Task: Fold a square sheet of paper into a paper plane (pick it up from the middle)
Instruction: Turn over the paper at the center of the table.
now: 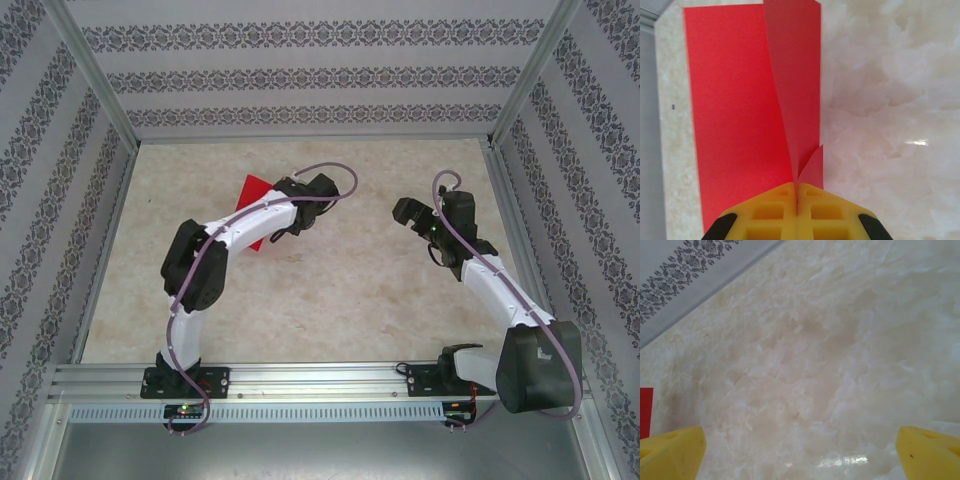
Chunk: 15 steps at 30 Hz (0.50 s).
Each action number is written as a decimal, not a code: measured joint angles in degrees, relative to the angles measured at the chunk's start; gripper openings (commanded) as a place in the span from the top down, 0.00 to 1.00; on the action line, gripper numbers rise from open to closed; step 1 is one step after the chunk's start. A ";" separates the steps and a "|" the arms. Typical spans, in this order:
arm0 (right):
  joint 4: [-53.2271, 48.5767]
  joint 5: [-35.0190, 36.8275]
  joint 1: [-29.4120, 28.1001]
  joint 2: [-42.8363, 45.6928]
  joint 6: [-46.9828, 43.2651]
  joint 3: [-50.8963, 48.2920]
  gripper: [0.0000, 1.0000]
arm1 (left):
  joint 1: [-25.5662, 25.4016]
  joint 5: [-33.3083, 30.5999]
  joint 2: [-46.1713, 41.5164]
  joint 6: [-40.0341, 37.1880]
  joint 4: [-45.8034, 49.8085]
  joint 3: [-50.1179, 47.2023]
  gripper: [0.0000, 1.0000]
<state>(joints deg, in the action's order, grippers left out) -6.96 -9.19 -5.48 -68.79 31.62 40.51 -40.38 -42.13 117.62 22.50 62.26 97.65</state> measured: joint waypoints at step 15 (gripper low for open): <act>-2.93 4.72 1.14 0.39 -0.13 0.00 0.02 | -5.07 0.85 9.81 0.74 2.67 4.94 0.91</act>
<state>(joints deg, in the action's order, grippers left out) -9.89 -4.47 -4.34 -68.40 31.48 40.51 -45.45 -41.28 127.44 23.24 64.93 102.59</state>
